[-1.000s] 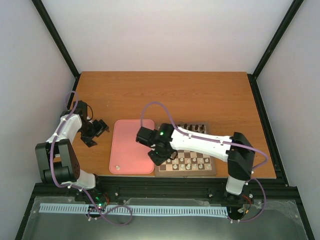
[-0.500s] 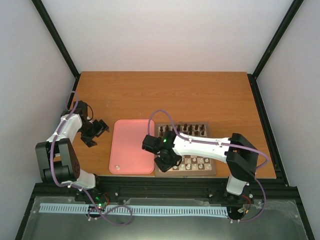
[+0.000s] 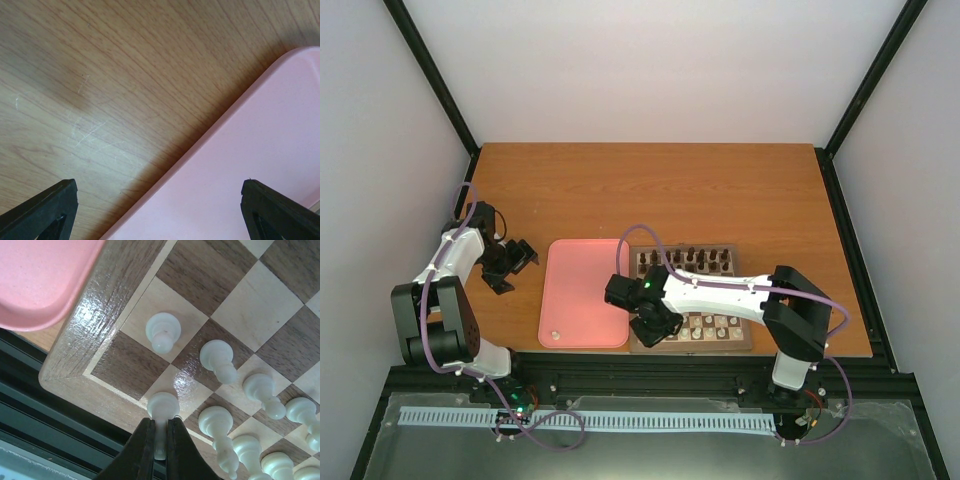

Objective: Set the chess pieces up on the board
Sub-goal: Place the chess piece on the chessboard.

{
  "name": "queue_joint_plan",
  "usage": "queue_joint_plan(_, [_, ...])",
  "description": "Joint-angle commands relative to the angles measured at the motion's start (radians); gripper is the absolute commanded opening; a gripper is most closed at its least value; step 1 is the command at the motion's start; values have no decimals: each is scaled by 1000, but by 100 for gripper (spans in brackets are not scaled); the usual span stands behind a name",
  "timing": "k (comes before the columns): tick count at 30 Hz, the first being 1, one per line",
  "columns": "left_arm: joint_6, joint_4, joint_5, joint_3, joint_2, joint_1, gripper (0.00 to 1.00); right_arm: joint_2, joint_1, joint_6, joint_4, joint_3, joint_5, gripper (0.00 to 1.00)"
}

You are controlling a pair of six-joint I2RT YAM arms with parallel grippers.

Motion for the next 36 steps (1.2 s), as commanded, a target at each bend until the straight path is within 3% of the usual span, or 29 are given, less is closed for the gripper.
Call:
queue_joint_plan(1, [-8, 9, 5, 18, 3, -7, 100, 17, -2, 23, 0, -6, 34, 4])
queue_joint_plan(18, [-8, 10, 5, 17, -3, -7, 100, 17, -14, 29, -4, -20, 47, 9])
queue_joint_plan(30, [-8, 11, 4, 10, -10, -8, 100, -58, -12, -2, -16, 52, 43, 34])
queue_joint_plan(36, [-8, 11, 5, 11, -10, -8, 100, -33, -2, -41, -72, 210, 59, 39])
